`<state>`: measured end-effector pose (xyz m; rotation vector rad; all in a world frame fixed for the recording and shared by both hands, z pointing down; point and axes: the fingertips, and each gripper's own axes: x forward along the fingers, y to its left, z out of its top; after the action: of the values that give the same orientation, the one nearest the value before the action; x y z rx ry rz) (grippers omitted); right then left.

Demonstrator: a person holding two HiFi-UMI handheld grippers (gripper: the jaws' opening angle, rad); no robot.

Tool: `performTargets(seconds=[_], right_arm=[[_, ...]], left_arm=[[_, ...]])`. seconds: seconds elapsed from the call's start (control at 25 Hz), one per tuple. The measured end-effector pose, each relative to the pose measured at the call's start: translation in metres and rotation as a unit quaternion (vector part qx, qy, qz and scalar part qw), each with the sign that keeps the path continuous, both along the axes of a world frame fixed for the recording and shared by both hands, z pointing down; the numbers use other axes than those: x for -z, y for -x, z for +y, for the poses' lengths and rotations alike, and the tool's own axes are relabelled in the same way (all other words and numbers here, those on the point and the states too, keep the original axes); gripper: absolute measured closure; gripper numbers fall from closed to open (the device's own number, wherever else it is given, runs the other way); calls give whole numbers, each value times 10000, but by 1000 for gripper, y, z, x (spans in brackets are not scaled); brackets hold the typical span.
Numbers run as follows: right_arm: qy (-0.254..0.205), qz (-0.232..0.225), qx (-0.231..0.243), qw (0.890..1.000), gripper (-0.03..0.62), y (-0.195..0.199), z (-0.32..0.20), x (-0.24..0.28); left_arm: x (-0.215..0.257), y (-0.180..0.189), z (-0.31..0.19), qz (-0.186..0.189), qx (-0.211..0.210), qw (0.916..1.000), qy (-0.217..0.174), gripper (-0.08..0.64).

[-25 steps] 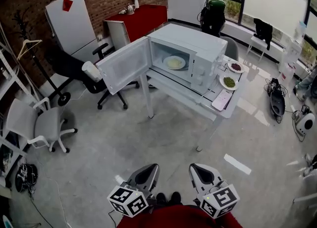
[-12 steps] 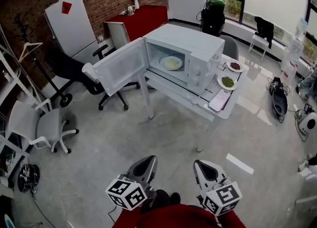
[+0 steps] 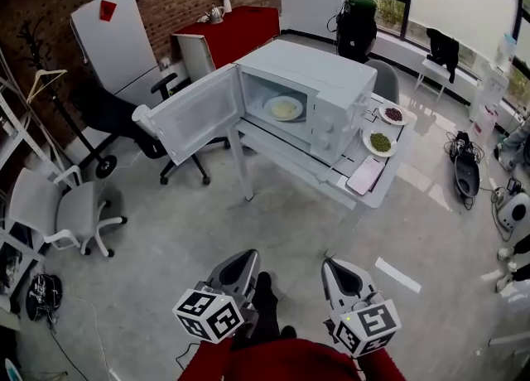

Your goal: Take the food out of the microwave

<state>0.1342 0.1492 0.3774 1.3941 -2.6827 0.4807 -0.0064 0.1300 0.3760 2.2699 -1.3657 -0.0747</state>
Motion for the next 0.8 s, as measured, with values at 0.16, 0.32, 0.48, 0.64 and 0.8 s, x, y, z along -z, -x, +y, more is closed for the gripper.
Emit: performTargets(seconds=[0.16, 0.32, 0.48, 0.64, 0.8], right_arm=[[19, 5, -90, 10000, 583, 4, -23, -3], [85, 43, -95, 9999, 583, 16, -55, -8], [242, 76, -125, 9996, 583, 36, -94, -14], [382, 104, -112, 9992, 583, 59, -135, -15], [503, 173, -70, 9986, 583, 80, -170, -14]], left_arm=[[-2, 5, -29, -8, -35, 10000, -23, 551], [-4, 13, -67, 46, -108, 9999, -21, 551], [-6, 26, -109, 53, -207, 9998, 32, 551], [-10, 44, -151, 77, -241, 9995, 183, 551], [-15, 59, -189, 158, -294, 9987, 382, 549]])
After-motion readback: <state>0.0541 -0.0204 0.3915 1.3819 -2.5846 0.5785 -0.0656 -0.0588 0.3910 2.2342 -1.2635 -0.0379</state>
